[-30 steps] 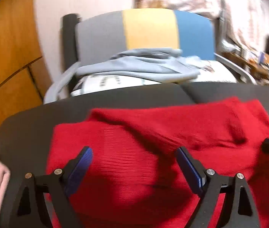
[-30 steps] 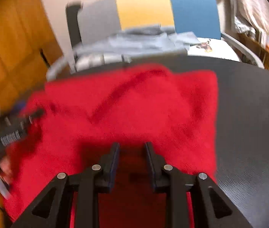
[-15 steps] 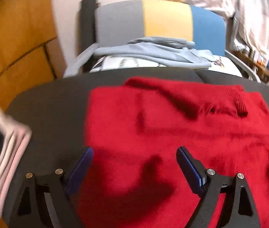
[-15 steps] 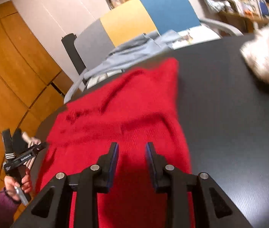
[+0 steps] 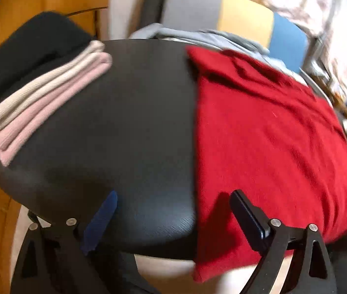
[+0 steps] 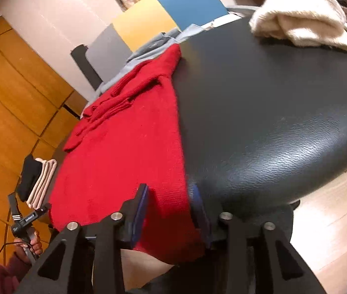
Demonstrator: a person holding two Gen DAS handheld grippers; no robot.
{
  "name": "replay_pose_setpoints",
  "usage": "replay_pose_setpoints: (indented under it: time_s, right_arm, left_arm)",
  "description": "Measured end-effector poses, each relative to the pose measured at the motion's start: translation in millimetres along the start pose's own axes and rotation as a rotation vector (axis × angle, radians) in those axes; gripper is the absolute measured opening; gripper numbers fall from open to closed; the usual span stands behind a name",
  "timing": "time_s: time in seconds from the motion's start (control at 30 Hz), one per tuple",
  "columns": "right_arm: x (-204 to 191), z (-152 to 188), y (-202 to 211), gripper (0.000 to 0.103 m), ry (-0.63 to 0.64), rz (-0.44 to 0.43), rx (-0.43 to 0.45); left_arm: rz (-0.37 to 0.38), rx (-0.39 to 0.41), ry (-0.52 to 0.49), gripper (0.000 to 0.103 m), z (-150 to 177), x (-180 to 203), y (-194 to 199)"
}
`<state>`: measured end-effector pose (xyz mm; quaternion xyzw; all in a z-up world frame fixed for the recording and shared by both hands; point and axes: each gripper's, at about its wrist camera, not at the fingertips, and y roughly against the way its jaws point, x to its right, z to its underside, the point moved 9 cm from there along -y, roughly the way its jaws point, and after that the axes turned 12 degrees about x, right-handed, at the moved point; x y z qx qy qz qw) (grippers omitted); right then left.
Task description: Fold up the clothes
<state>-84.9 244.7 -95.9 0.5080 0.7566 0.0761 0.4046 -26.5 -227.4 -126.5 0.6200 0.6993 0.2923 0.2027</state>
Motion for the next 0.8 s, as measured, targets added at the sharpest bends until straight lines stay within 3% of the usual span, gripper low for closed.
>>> replay_pose_setpoints:
  time_s: [0.23,0.3,0.43,0.57,0.7,0.8]
  right_arm:
    - [-20.8,25.0,-4.3,0.042,0.153,-0.072,-0.078]
    - [-21.7,34.9,-4.0,0.042,0.133,-0.101,-0.115]
    - [-19.3,55.4,-12.6,0.043,0.095,-0.146,-0.191]
    - [-26.1,64.8,-26.9,0.043,0.081,-0.177,-0.227]
    - [-31.9,71.0,-34.2,0.043,0.116,-0.16,-0.251]
    - [-32.2,70.8,-33.3,0.039,0.097,-0.168,-0.241]
  left_arm:
    - [0.084,-0.033,-0.109,0.103,31.0,32.1,11.0]
    - [0.097,-0.054,-0.129,0.103,37.1,37.1,13.0]
    - [0.153,-0.088,-0.084,0.103,41.2,35.9,16.6]
    - [0.148,-0.11,-0.105,0.103,48.8,34.7,22.3]
    - [0.172,-0.18,-0.096,0.102,66.4,37.3,22.9]
    - [0.175,-0.272,-0.009,0.09,83.2,29.5,9.3]
